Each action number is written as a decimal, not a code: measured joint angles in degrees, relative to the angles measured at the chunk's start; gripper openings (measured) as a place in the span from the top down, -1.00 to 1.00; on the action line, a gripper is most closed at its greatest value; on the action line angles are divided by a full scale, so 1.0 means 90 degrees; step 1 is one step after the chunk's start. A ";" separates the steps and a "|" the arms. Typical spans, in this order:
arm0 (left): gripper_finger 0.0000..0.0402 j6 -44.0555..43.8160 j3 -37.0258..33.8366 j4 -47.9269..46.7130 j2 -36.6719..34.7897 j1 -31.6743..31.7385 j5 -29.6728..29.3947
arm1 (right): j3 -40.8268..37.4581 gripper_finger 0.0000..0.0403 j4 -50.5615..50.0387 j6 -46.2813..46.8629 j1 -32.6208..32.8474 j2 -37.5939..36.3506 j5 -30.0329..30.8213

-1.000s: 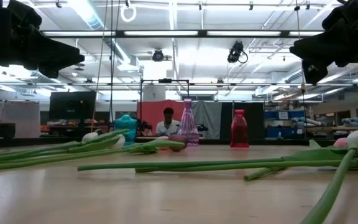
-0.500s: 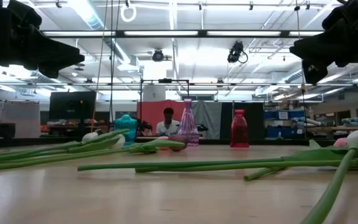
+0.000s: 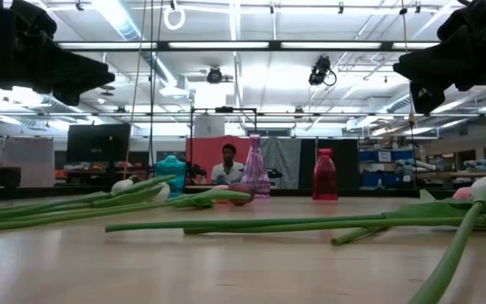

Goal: Sort flowers into vase by color
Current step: Put the top right dark red flower into the violet vase

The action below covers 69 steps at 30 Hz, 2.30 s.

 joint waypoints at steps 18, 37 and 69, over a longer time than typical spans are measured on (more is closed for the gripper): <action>0.15 -0.0709 -0.0001 0.2554 0.0023 -0.0007 0.0007 | 0.0001 0.63 -0.0002 0.0000 -0.0002 -0.0001 0.0002; 0.15 -0.0706 0.0235 0.2010 0.0145 0.0003 -0.0382 | 0.0001 0.63 0.1381 -0.0001 -0.0009 -0.0005 0.0228; 0.15 -0.3812 0.4004 -0.1490 0.7230 0.0211 0.0086 | 0.0497 0.63 0.2475 -0.0002 -0.0564 0.2221 0.0199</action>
